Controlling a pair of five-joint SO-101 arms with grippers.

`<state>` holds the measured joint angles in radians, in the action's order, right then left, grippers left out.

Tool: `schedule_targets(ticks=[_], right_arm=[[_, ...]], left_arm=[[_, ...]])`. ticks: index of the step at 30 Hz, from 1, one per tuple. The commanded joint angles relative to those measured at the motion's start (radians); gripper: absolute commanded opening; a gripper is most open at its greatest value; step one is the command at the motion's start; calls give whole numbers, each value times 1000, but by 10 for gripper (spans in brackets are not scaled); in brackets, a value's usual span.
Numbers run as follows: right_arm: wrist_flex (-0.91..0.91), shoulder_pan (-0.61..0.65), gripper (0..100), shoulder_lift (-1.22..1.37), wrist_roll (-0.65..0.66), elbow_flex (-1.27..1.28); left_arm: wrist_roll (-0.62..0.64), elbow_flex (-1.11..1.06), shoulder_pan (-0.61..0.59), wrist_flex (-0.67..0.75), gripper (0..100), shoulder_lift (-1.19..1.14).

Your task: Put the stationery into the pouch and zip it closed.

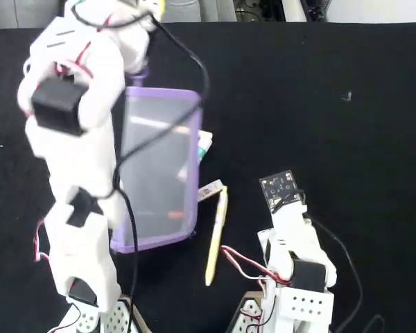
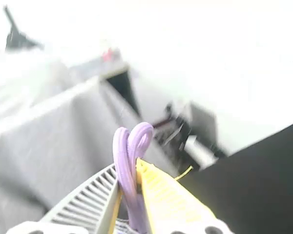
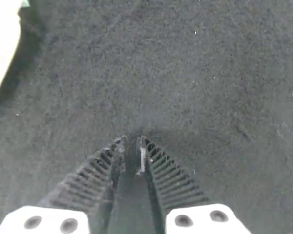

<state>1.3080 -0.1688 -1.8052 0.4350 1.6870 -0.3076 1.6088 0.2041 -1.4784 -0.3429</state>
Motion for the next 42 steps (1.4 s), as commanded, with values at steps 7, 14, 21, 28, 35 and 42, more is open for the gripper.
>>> schedule_targets(ticks=[7, 14, 21, 28, 35, 42], right_arm=[[-285, -55, 49, -88, 301, -33], [-456, -164, 49, -87, 77, -232], [-494, -173, 50, -87, -38, -444], [-555, -166, 50, -87, -137, -567], [-652, -25, 50, -87, -362, -515], [-511, 359, 50, -88, -468, -558]], left_arm=[[-9, 51, 237, 183, 29, 265], [-9, 48, 242, 341, 29, 318], [-3, 47, 240, 311, 29, 316], [-2, 48, 248, 141, 29, 316], [-2, 53, 248, 58, 29, 327], [-2, 48, 240, 46, 29, 316]])
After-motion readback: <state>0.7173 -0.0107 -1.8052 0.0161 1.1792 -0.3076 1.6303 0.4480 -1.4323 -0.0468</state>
